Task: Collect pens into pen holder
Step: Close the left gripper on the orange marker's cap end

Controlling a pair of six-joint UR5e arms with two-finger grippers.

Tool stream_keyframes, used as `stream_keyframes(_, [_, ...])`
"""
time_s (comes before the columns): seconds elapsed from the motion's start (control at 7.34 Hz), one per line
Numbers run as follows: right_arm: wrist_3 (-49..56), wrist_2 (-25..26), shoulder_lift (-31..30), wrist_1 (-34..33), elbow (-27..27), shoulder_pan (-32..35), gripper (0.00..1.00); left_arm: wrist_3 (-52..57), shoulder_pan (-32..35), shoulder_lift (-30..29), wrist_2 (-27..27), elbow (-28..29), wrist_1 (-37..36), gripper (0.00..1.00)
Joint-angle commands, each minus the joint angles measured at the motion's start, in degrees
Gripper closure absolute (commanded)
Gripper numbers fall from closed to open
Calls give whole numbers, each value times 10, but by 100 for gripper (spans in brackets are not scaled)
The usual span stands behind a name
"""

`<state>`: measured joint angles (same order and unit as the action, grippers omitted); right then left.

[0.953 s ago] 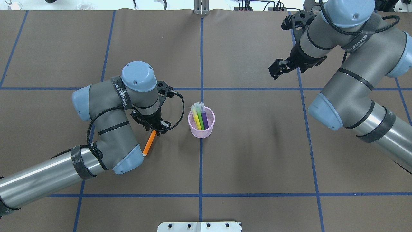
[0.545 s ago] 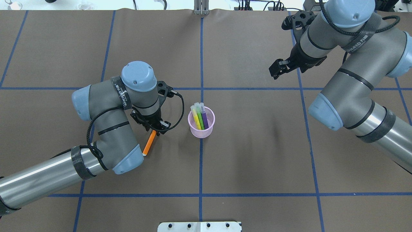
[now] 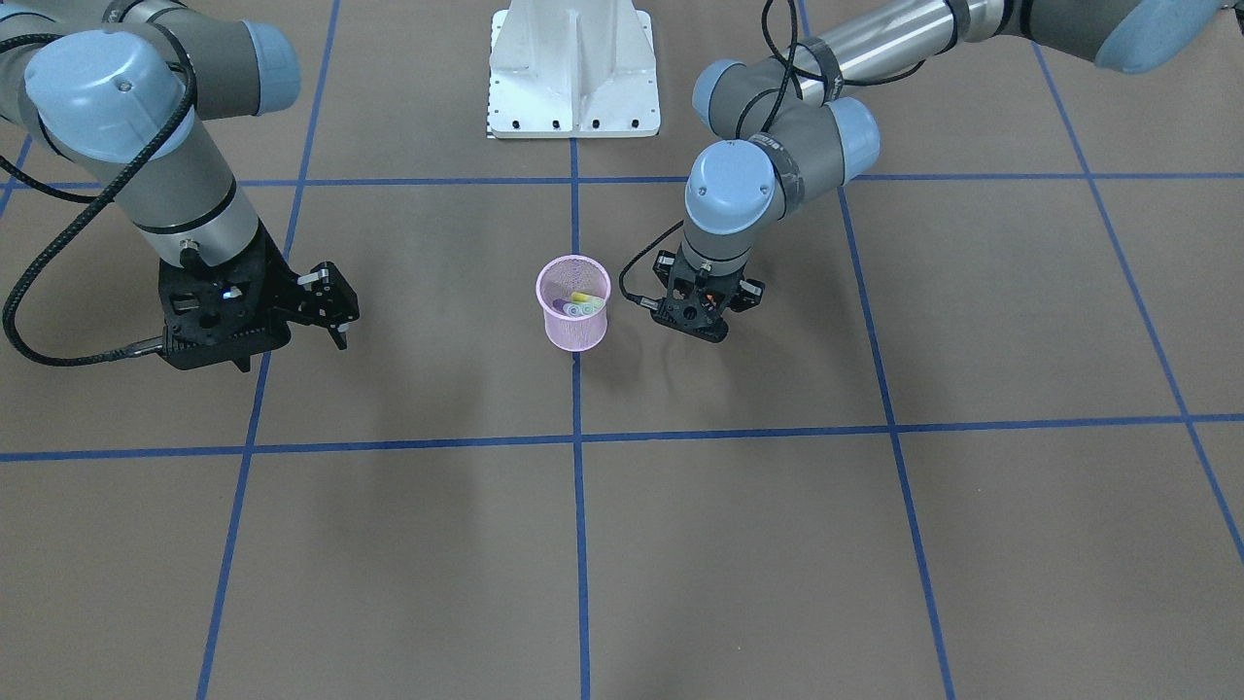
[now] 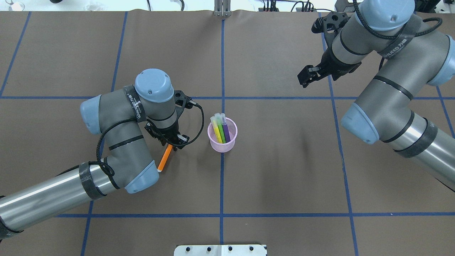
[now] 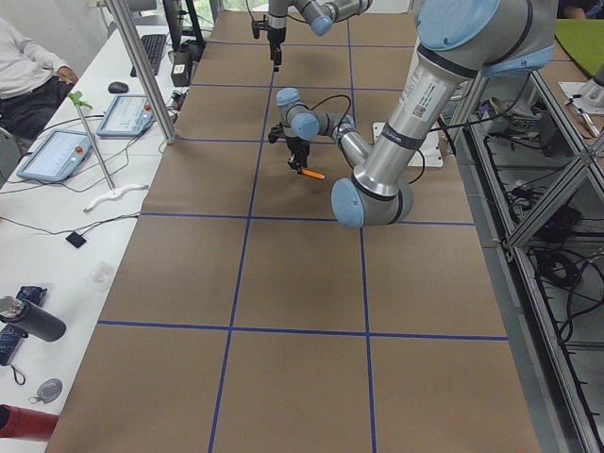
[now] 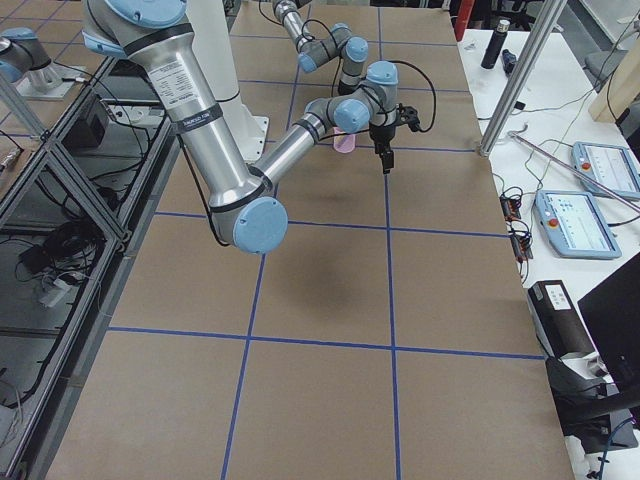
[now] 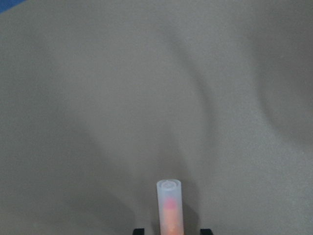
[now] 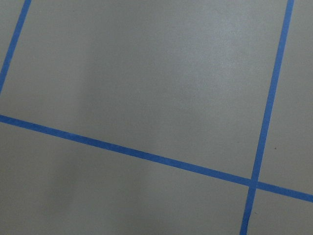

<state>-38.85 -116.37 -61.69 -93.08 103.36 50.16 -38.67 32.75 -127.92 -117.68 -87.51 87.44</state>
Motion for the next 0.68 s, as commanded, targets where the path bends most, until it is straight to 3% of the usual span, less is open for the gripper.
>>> stream_keyframes(0.0, [0,0,0,0,0,0,0,2,-1,0,0,1,0,51])
stream_keyframes(0.54, [0,1,0,0,0,-1,0,4,-1,1,1,1,0,62])
